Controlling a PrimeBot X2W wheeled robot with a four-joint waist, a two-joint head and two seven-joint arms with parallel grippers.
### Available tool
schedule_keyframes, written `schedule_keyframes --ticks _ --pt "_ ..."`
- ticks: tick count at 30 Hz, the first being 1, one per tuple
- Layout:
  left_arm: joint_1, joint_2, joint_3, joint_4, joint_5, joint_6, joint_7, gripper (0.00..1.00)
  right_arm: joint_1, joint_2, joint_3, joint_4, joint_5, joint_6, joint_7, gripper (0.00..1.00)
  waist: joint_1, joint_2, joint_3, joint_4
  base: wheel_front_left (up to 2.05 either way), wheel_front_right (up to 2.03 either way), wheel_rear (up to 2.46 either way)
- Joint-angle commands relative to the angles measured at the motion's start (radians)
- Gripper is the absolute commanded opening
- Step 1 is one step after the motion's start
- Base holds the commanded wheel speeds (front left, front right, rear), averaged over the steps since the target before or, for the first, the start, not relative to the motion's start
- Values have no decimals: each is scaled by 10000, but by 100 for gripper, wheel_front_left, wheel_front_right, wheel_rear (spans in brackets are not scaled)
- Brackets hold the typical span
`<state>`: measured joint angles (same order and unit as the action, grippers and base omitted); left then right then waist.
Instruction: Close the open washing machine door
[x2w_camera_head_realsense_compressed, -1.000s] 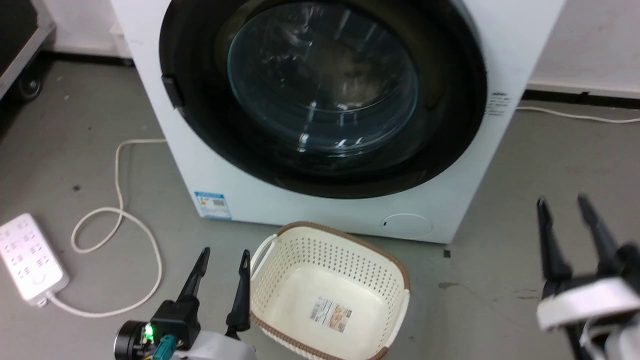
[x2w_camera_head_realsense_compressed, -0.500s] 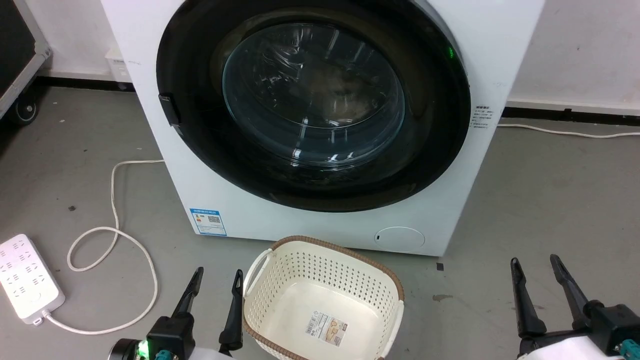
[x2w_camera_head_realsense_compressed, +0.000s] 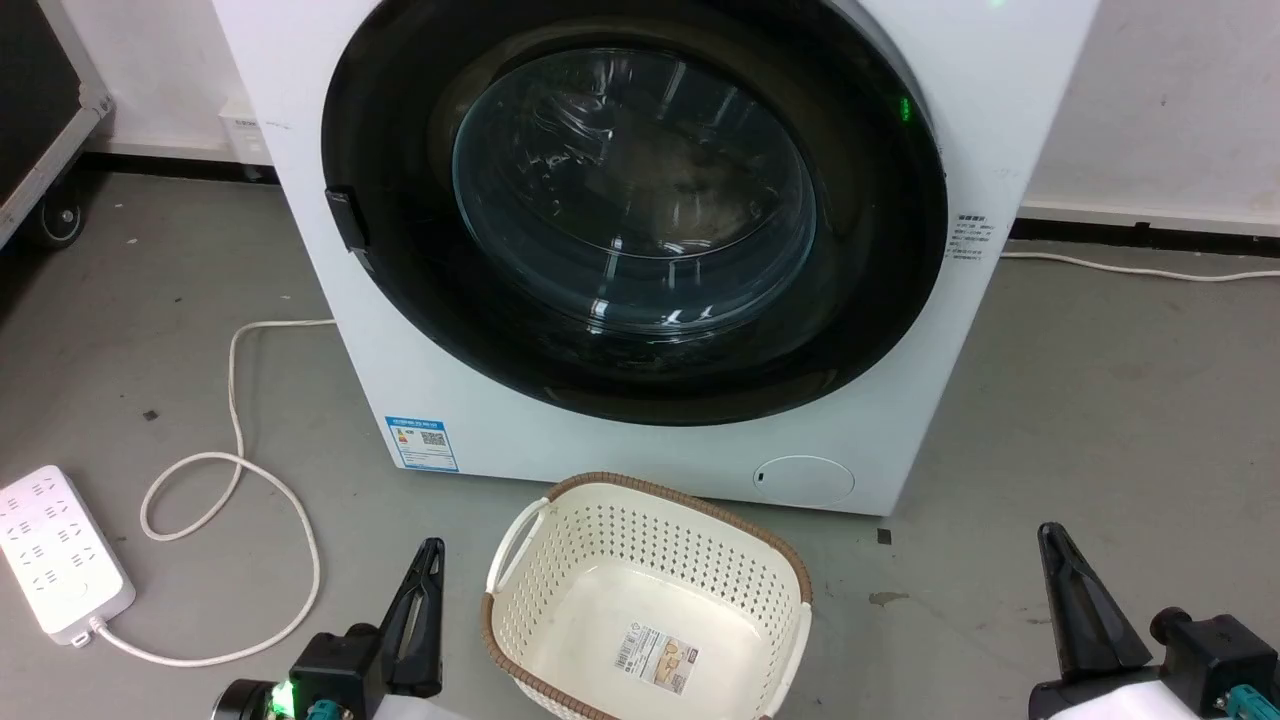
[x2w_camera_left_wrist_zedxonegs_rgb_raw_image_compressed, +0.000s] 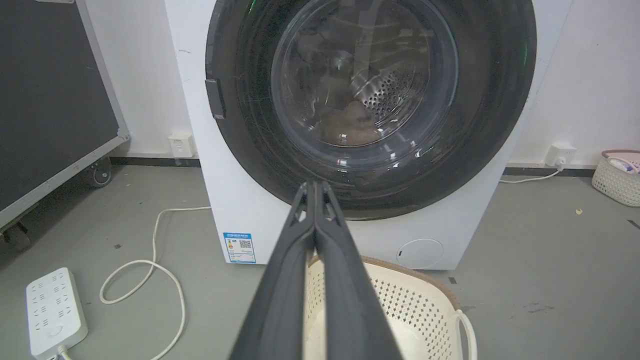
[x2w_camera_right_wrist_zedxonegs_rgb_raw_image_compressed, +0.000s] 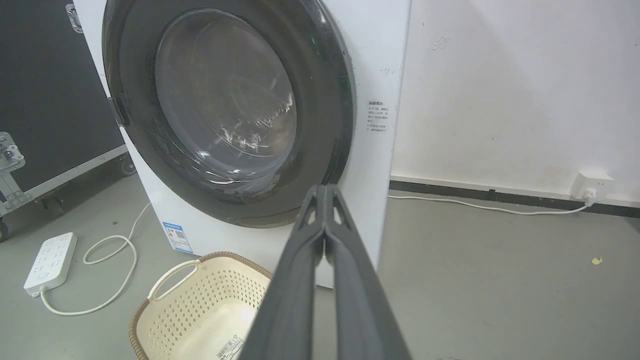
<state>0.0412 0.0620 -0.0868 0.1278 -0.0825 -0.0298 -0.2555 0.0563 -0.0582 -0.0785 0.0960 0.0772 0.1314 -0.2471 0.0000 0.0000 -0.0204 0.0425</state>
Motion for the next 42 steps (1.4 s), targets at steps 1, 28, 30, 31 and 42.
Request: schedule_keyframes --ticks 1,28,30,31,42 --pt "-9 -2 12 -27 17 6 49 0 -12 2 13 -20 -16 0 42 0 0 0 3 -6 0 0 0" --pt "-107 -31 222 -333 215 78 663 0 -147 21 202 -250 -201 -2 637 0 0 0 52 -109 0 0 0" --pt "-114 -32 236 -353 228 82 704 0 -156 22 214 -265 -213 -2 676 0 0 0 55 -116 0 0 0" --pt "-117 -33 243 -364 235 85 724 0 -160 23 221 -273 -220 -2 696 0 0 0 57 -119 0 0 0" --pt "-160 -46 333 -496 320 116 990 0 -219 31 303 -373 -300 -3 953 0 0 0 78 -164 0 0 0"
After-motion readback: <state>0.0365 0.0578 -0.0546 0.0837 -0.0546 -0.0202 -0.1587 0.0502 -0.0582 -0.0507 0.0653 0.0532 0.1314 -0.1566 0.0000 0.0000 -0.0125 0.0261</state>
